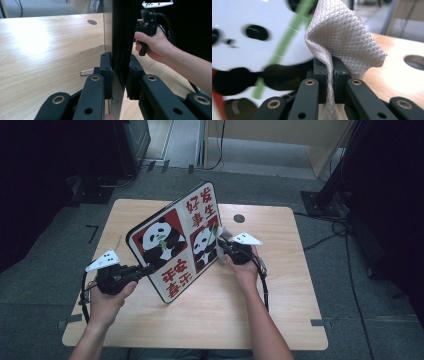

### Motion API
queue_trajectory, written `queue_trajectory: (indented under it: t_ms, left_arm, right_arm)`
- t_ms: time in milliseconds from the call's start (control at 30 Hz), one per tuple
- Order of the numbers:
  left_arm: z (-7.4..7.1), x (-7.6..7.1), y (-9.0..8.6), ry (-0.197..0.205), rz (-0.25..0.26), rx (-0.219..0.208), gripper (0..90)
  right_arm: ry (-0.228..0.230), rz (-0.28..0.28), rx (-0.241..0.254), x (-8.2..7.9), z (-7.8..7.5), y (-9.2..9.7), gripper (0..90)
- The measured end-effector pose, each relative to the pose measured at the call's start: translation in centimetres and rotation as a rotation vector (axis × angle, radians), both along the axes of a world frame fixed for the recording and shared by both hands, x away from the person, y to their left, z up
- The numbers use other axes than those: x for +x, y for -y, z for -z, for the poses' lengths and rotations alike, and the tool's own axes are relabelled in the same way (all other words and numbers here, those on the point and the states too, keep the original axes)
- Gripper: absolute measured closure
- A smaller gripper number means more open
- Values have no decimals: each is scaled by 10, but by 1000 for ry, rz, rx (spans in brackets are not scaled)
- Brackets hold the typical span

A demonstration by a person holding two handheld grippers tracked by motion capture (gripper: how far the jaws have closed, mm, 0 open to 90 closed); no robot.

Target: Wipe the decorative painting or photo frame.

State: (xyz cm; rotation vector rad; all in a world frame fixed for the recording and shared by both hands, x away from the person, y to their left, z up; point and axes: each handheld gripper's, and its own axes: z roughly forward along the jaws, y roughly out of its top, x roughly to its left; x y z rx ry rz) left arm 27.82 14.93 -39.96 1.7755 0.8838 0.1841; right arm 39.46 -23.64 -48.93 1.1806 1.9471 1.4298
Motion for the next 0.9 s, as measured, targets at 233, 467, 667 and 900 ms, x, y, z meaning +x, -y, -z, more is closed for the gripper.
queue_trajectory:
  t_ms: [233,467,667,900]
  left_arm:
    - [0,0,0,0,-1,-3,797]
    - [0,0,0,1,-2,-3,797]
    - [0,0,0,0,-4,-5,798]
    - [0,1,0,1,-4,-5,798]
  right_arm:
    - [-15,-32,-6,-5,3,-7,848]
    - [0,-128,-44,-33,11,-30,850]
    - [12,-222,-32,-71,13,-67,851]
    - [54,-361,-4,-113,3,-116,852]
